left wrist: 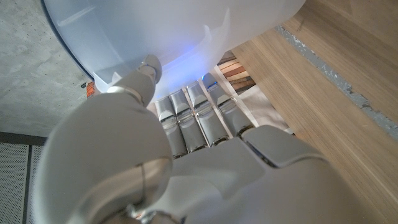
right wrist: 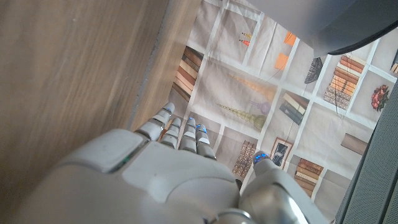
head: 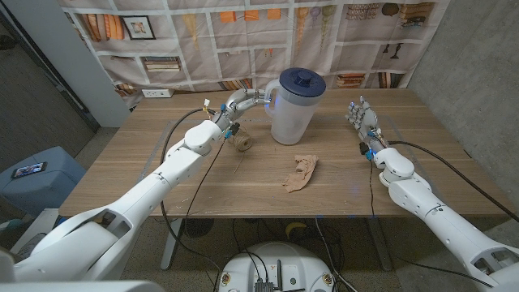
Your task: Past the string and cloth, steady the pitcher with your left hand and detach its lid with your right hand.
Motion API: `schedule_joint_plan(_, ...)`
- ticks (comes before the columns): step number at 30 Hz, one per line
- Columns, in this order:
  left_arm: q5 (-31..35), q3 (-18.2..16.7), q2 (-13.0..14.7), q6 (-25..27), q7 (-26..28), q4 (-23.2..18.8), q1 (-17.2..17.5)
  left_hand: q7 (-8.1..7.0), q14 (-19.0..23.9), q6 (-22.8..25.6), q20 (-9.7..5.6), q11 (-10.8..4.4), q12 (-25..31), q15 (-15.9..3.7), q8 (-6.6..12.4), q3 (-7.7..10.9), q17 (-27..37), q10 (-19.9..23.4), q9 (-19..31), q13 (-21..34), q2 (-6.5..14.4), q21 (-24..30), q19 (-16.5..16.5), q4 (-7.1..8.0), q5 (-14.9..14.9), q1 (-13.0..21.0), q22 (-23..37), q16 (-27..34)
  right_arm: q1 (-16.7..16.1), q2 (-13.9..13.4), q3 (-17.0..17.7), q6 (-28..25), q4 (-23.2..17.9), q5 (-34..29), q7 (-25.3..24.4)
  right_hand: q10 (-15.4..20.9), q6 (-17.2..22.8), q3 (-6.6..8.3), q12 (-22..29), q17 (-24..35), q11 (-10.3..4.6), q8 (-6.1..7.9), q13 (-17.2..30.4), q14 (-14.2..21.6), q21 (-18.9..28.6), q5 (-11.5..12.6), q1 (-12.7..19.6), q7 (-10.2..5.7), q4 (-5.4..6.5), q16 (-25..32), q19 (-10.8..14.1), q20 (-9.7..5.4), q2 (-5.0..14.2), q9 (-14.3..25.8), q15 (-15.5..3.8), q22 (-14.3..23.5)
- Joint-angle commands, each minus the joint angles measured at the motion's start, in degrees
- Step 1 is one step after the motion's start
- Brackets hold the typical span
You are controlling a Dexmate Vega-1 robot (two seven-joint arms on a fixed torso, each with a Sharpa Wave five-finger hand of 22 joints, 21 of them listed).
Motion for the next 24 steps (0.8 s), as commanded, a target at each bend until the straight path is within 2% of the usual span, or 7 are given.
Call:
schedule_joint_plan(1,-0.55,0.02,-0.14,-0.48,-1.53,0.74,-0.70,1.27,0.70,4.30,-8.25,-1.11,-0.31,-5.95,-0.03,1.22,0.08,1.82,0.25,0.18,1.61,-0.06,0.64,0.81,0.19,2.29,0.17,0.05,-2.20,-4.79,0.96,-2.57,-6.86,-4.01,-3.53,0.47,0.61,0.11,0.25,0.10,-0.03,0.19,0.18,0.17,0.16,0.48,0.08,-0.12,0.06,0.25,0.47,0.14,1.05,0.10,-0.13,0.25)
schedule_joint_plan(9,-0.94,-0.06,0.13,0.17,-2.15,0.68,-0.98,1.31,0.97,4.60,-8.31,-1.22,-0.45,-6.04,-0.07,1.25,0.11,2.03,0.29,0.20,1.54,-0.07,0.76,0.86,0.17,2.37,0.19,0.06,-2.98,-8.51,1.59,-2.44,-11.08,-9.90,-5.96,0.80,0.85,0.29,0.35,-0.15,-0.08,0.26,0.18,0.30,0.15,0.52,0.76,-0.29,-0.54,0.22,0.52,0.18,0.98,0.10,-0.31,0.24)
schedule_joint_plan(15,-1.27,-0.13,0.16,0.15,-2.68,1.00,-1.21,1.21,1.08,4.81,-8.39,-1.22,-0.54,-6.06,-0.10,1.20,0.10,2.21,0.31,0.22,1.28,-0.10,0.79,0.77,0.11,2.50,0.20,0.03,-2.30,-10.76,1.85,-2.63,-12.39,-11.68,-4.30,1.08,0.82,0.45,0.43,-0.41,-0.06,0.23,0.19,0.42,0.15,0.54,1.42,-0.44,-1.17,0.16,0.61,0.23,0.76,0.10,-0.28,0.23)
schedule_joint_plan(24,-1.82,-0.16,0.31,0.90,-3.26,1.04,-1.45,1.33,1.23,5.07,-8.44,-1.04,-0.68,-5.93,-0.17,1.10,0.10,2.43,0.35,0.25,0.99,-0.14,0.84,0.79,0.01,2.59,0.21,-0.02,-1.93,-15.14,2.16,-5.72,-16.55,-17.03,-4.49,1.22,1.34,0.77,0.41,-0.99,-0.27,0.48,0.23,0.53,0.06,0.45,3.16,-0.74,-3.02,0.00,0.62,0.40,-0.26,0.14,-0.08,0.19)
